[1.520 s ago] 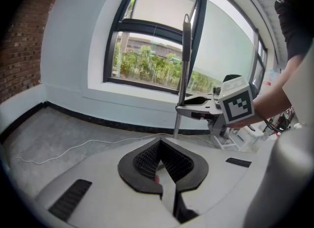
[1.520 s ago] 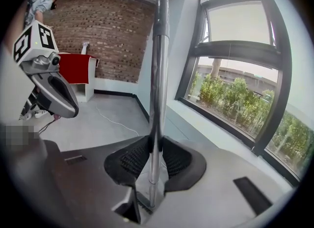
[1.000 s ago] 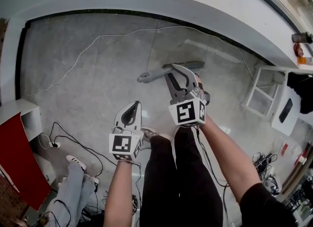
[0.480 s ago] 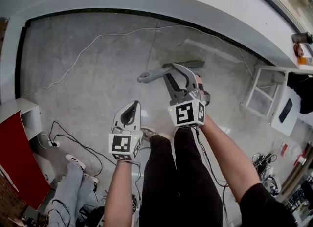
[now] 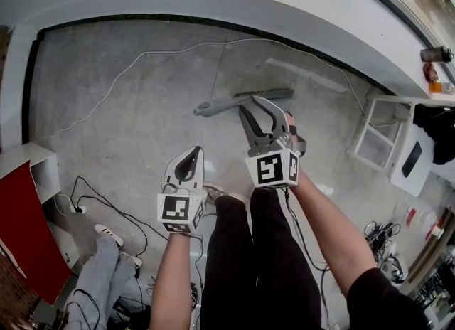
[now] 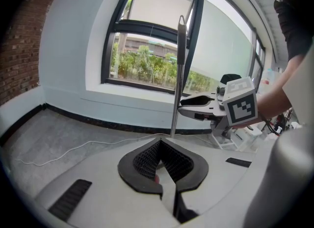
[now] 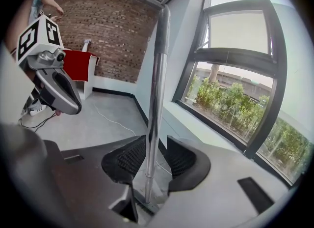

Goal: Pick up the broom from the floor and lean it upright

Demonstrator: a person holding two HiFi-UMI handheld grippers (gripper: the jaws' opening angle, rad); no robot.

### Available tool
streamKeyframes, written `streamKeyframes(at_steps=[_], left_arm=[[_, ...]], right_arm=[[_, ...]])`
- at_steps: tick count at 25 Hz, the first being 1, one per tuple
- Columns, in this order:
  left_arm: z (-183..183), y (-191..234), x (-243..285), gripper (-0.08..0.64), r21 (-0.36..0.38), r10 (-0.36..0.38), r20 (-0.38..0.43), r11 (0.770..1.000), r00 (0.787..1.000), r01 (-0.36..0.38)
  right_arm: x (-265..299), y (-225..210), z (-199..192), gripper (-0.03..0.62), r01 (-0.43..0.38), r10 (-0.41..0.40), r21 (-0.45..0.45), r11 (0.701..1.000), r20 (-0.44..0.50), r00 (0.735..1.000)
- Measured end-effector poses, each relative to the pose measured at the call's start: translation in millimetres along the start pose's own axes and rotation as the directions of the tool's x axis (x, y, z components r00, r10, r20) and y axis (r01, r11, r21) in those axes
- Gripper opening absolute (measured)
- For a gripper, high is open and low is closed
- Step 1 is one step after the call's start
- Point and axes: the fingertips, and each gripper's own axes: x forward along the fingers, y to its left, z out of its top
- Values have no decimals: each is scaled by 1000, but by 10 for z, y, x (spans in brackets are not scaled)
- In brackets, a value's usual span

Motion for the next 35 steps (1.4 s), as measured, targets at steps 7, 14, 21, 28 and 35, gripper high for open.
streamKeyframes(at_steps=[7, 14, 21, 28, 35], left_arm=[[298, -279, -156, 2, 16, -5, 24, 1000, 1000, 5], [793, -896, -540, 3, -22, -19, 26, 1000, 999, 20], [1567, -1474, -932, 3, 9, 6, 110, 1000, 994, -7], [2162, -1825, -1319, 3, 42, 39, 193, 998, 980, -48], [2416, -2182, -1954, 2, 89, 0, 239, 996, 971, -22]], right_arm=[[-440, -114, 131, 103, 19, -19, 43, 999, -3, 1000], [-1121, -247, 524, 18, -55, 56, 225, 973, 4, 998], [-1878, -605, 1186, 8, -118, 89, 334, 935, 99, 991], [-2530, -873, 1614, 8, -147, 88, 300, 943, 201, 976], [-3282, -870, 2017, 8, -84, -4, 351, 933, 243, 970]])
